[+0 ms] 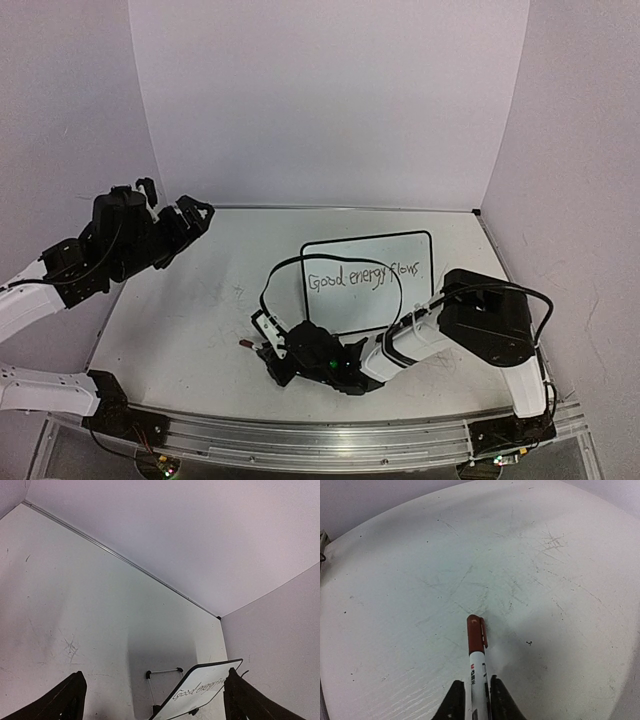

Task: Write a sentence on the whiteboard
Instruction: Put down the whiteboard marker at the center of the board, then reset both arms

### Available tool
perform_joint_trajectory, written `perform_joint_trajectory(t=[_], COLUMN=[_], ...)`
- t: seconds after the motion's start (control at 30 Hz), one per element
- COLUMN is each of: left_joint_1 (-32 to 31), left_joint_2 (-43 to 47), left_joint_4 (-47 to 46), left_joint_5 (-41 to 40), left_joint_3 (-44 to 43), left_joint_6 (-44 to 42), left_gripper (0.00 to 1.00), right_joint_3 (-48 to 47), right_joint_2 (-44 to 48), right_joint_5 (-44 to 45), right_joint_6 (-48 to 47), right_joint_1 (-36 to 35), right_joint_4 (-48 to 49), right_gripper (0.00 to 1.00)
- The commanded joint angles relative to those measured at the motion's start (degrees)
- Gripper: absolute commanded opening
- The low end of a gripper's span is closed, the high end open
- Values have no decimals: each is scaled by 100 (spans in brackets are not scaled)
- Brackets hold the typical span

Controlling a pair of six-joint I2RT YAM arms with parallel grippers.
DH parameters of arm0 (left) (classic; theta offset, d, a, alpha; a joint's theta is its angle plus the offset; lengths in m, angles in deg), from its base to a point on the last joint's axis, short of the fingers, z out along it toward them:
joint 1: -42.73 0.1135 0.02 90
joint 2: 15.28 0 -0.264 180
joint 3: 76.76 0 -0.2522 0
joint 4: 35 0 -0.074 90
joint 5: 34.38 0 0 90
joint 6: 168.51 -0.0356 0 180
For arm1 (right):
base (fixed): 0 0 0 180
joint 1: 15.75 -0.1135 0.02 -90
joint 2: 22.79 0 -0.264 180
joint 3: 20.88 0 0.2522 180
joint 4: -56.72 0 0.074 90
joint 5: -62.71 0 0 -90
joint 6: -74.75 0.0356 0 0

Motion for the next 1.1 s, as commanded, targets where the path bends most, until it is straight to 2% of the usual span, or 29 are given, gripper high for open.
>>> perform_joint_trajectory(t=[0.0, 0.13, 0.23, 0.3, 0.43, 0.53, 0.6, 0.8, 1.07], left_joint_1=[18, 19, 23, 18, 17, 20, 18, 20, 17], left_joint_2=[63, 30, -63, -124, -227, -263, -265, -310, -197], left_joint_4=[-41, -49, -56, -64, -105, -235, -340, -483, -536], left_joint_5=[-117, -164, -192, -158, -71, 68, 143, 208, 81], left_joint_3=[-404, -591, -804, -961, -1315, -1536, -1655, -2082, -2451], left_joint_6=[-412, -649, -961, -1199, -1673, -1992, -2209, -2735, -3118], left_gripper=[99, 99, 99, 99, 100, 99, 99, 99, 99], right_joint_3=[-135, 126, 257, 360, 554, 595, 511, -96, -529], right_joint_2=[92, 599, 1239, 1867, 3446, 4476, 5110, 6258, 6910], right_joint_5=[262, 571, 927, 1154, 1738, 2334, 2871, 4249, 4784], right_joint_6=[40, 198, 304, 348, 395, 301, 174, -424, -1006], right_joint_1=[-4, -7, -7, -7, 2, 2, 2, 2, 2], right_joint_4=[-113, -193, -655, -1130, -2101, -2706, -3090, -3890, -3824], right_gripper=[29, 46, 53, 66, 74, 97, 98, 98, 98])
